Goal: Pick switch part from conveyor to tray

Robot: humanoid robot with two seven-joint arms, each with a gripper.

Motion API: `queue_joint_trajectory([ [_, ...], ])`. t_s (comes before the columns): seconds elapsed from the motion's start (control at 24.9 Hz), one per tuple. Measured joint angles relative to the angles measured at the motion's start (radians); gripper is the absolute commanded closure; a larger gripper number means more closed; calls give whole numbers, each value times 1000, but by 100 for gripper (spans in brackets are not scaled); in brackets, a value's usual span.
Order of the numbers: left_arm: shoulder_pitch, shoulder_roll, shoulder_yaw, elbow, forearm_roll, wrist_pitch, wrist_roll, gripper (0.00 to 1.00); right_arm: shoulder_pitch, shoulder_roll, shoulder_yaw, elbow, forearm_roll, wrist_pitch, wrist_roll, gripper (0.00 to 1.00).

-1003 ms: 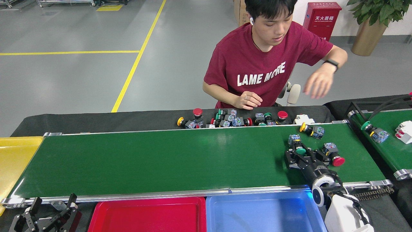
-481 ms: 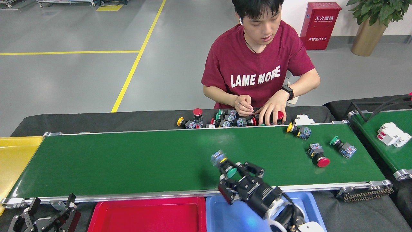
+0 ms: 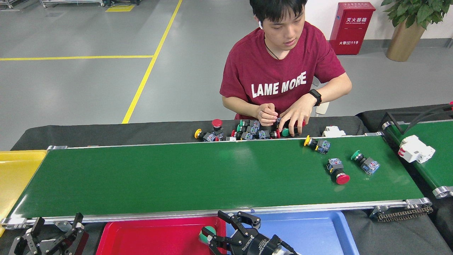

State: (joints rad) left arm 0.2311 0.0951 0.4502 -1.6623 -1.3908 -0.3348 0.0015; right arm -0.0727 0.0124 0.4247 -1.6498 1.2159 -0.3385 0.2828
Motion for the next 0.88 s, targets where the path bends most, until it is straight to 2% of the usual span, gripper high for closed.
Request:
queue_joint_trajectory([
  [0.32,9,3,11,-5,3,-91,0,0,-10,7,-382,0,0,99,2,6],
  [0.48,15,3,12,-4,3,-105,0,0,54,3,-557,-2,0,121,-83,6],
  [0.6,22,3,12,-4,3,-108,0,0,195,-19,-589,-18,0,122,-194,6],
  [0.72,23,3,12,-4,3,-110,0,0,332,-42,-592,-75,0,123,-271,4],
  [0.8,23,3,12,-4,3,-110,0,0,379,-42,-592,-95,0,117,-289,4],
  [0.88,23,3,12,-4,3,-111,0,0,374,-42,-592,-99,0,112,-298,4],
])
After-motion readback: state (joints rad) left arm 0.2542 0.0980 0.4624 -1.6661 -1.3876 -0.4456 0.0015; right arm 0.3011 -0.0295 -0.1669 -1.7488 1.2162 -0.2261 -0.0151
